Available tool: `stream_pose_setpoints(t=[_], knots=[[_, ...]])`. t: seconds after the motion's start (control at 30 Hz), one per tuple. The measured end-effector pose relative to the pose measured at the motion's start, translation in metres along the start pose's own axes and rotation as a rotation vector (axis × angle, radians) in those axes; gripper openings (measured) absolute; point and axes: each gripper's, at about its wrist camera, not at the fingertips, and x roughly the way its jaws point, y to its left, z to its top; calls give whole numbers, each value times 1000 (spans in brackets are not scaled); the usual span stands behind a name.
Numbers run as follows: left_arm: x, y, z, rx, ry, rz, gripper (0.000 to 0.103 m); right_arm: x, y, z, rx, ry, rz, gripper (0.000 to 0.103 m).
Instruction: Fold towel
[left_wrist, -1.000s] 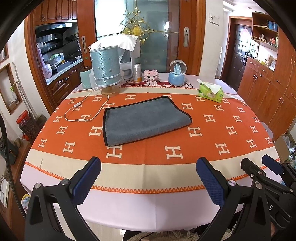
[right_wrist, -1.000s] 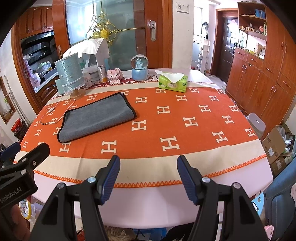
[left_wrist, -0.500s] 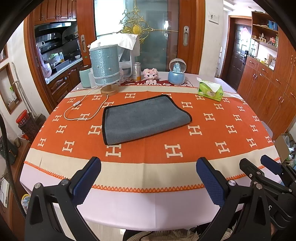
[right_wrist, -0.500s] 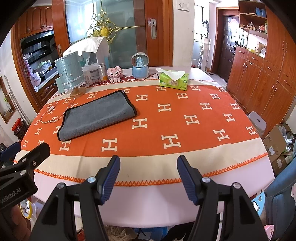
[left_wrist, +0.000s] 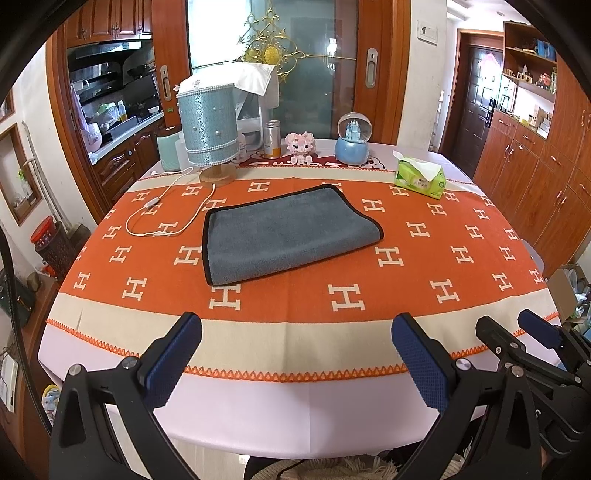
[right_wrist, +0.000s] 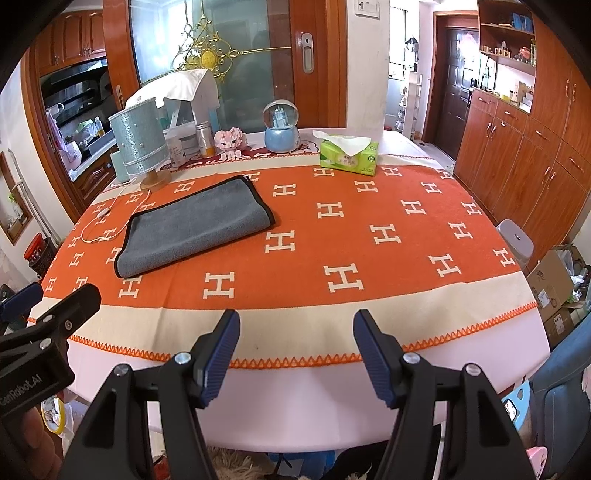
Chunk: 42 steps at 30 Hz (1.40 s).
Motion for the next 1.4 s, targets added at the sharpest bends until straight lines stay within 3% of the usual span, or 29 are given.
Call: stream_pose_setpoints(t=[1.4], knots=[[2, -2, 1, 1, 6, 1, 102, 5, 0, -2, 3, 10, 3, 64]])
